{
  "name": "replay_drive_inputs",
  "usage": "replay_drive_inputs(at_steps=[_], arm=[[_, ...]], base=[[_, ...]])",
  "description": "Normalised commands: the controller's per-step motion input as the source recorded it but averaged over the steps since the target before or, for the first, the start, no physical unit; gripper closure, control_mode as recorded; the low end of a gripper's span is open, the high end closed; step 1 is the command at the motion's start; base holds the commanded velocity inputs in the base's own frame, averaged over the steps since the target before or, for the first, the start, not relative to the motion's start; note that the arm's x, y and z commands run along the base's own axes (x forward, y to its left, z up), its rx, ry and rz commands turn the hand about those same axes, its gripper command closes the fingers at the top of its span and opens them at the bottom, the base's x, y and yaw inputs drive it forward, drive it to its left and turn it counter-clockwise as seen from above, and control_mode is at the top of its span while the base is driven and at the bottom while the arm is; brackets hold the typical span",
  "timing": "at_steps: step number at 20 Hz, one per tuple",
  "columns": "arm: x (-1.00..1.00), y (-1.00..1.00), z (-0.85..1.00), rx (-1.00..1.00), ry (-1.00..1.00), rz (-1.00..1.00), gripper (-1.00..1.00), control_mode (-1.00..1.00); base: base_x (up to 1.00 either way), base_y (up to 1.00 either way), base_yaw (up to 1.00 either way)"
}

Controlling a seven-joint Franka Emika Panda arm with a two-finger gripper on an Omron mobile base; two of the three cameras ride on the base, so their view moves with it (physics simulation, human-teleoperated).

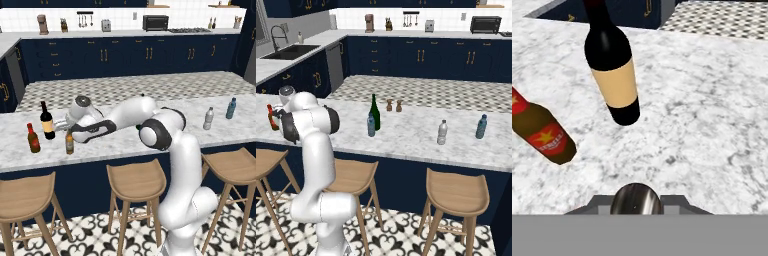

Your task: Move the plastic bottles in the middle to the plastics group, and the glass bottles in the middle to the glass group.

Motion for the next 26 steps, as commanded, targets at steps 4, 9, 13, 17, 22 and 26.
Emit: replay_drive_inputs(at_steps=[4, 9, 13, 17, 22, 26], arm=[[0.00, 0.17, -0.46, -0.11, 0.00, 0.00, 1.00, -1.00], [-0.02, -0.06, -0.44, -0.12, 0.00, 0.00, 1.00, -1.00], [-0.03, -0.27, -0.48, -0.03, 0.00, 0.00, 1.00, -1.00], [-0.10, -0.20, -0.47, 0.00, 0.00, 0.00, -1.00, -1.00], [-0.04, -0.07, -0.07, 0.03, -0.04, 0.00, -1.00, -1.00], [0.00, -0.03, 0.14, 0.09, -0.07, 0.00, -1.00, -1.00]], base=[[0.00, 0.00, 0.00], [0.00, 0.00, 0.00], [0.00, 0.00, 0.00], [0.00, 0.00, 0.00], [0.00, 0.00, 0.00], [0.00, 0.00, 0.00]])
